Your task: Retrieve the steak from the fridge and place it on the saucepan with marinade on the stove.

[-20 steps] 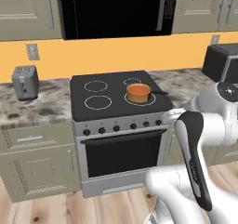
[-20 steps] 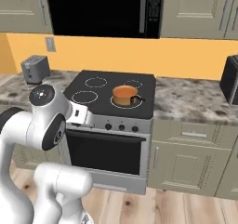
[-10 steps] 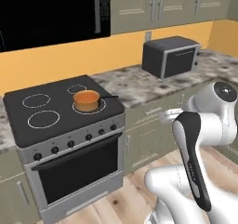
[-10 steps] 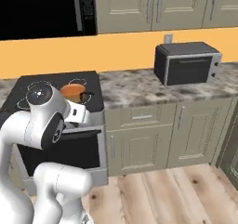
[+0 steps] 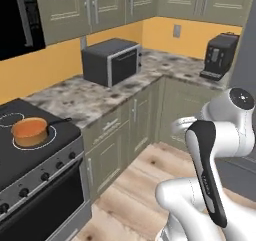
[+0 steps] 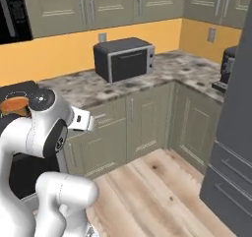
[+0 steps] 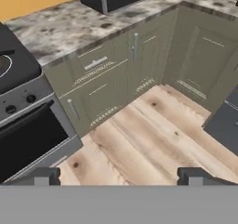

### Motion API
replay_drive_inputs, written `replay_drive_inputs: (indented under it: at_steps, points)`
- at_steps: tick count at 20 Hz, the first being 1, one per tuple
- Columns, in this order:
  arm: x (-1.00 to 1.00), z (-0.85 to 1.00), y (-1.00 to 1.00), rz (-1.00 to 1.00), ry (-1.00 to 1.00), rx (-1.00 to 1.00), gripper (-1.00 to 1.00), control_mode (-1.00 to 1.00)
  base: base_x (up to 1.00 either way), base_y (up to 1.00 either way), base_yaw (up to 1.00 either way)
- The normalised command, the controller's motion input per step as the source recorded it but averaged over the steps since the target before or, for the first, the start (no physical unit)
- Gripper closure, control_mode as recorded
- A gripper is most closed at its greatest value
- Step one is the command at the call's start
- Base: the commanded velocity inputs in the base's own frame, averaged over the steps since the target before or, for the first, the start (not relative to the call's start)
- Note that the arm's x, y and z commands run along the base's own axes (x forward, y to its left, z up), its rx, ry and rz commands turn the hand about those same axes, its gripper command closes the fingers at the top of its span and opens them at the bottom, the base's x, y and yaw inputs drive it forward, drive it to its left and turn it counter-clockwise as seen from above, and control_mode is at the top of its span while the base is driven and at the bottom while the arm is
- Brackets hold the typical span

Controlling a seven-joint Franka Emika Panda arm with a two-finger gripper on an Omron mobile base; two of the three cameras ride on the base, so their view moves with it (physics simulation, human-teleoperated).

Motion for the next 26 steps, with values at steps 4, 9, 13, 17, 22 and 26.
replay_drive_inputs:
  at_steps: [4,9,13,17,22,26]
  points:
    - [0.00,0.00,0.00,0.00,0.00,0.00,-1.00,1.00,0.02,-0.14,-0.67]
    - [0.00,0.00,0.00,0.00,0.00,0.00,-1.00,1.00,0.21,-0.15,-0.68]
    - [0.00,0.00,0.00,0.00,0.00,0.00,-1.00,1.00,0.29,-0.20,-0.64]
    - [0.00,0.00,0.00,0.00,0.00,0.00,-1.00,1.00,0.40,-0.11,-0.57]
    - [0.00,0.00,0.00,0.00,0.00,0.00,-1.00,1.00,0.31,-0.15,-0.39]
    - [0.00,0.00,0.00,0.00,0.00,0.00,-1.00,1.00,0.20,-0.10,-0.03]
